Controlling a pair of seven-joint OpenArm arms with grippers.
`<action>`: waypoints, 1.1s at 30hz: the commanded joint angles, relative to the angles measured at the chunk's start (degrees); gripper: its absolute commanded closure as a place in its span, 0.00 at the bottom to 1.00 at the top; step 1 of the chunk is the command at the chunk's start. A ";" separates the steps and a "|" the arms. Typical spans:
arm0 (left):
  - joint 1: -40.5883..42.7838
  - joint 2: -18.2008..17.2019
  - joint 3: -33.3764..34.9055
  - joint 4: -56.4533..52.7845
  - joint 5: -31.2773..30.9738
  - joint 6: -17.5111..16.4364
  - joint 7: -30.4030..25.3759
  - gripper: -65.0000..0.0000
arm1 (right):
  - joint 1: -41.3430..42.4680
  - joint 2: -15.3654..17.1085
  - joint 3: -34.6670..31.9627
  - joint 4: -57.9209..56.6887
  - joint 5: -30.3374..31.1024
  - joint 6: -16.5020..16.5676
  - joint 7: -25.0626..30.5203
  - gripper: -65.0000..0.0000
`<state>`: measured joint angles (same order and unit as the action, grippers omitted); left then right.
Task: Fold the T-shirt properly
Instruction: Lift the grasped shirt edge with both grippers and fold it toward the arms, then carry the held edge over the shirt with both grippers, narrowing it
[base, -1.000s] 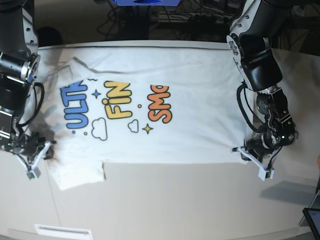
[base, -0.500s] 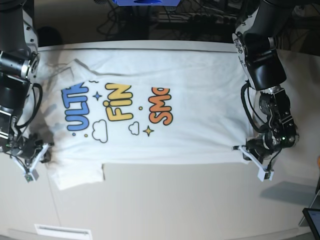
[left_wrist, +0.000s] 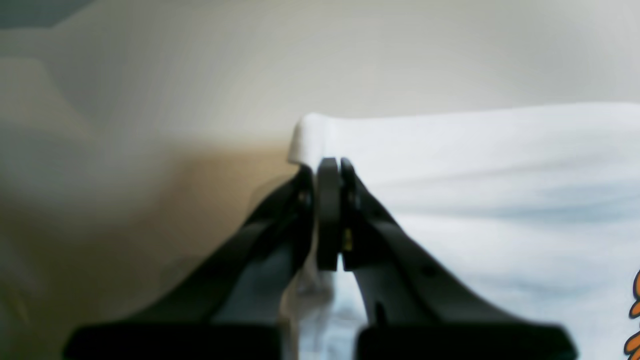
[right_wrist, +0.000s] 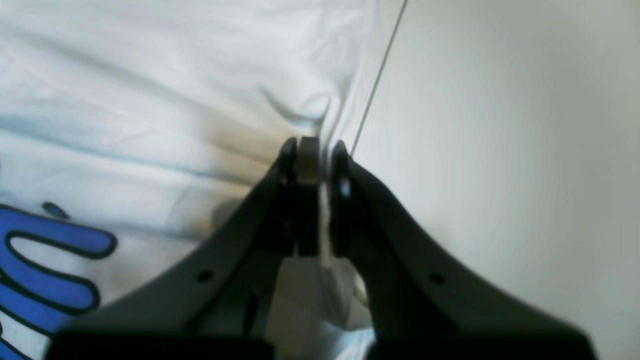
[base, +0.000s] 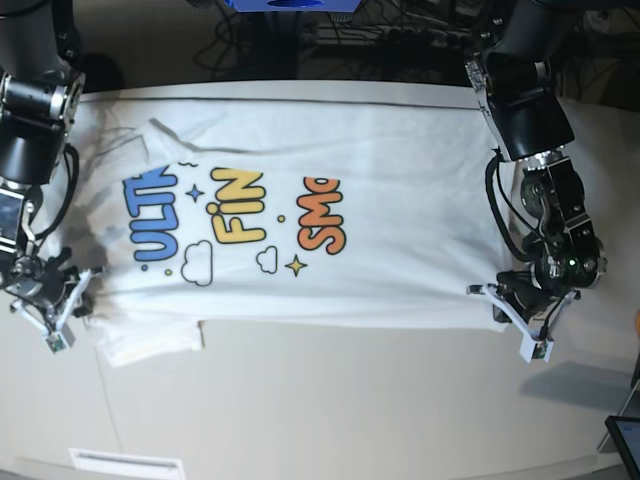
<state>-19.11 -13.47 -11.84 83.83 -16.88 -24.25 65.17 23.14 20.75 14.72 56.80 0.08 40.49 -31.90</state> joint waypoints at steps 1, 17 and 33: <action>-0.80 -0.81 -0.16 1.66 0.31 -0.06 -0.07 1.00 | 0.91 1.27 0.27 2.15 0.58 -0.49 0.82 0.99; 6.59 -2.31 -0.16 7.82 0.31 -0.06 -0.07 1.00 | -6.56 0.83 0.36 15.51 0.58 -0.49 -6.30 0.99; 12.21 -2.31 -0.08 10.01 0.31 -0.06 0.02 1.00 | -11.40 -0.67 5.02 23.60 0.32 -0.49 -15.18 0.99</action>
<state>-5.91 -14.70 -11.55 92.75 -17.17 -24.27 65.39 10.41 18.85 19.09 79.00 0.91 40.60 -47.55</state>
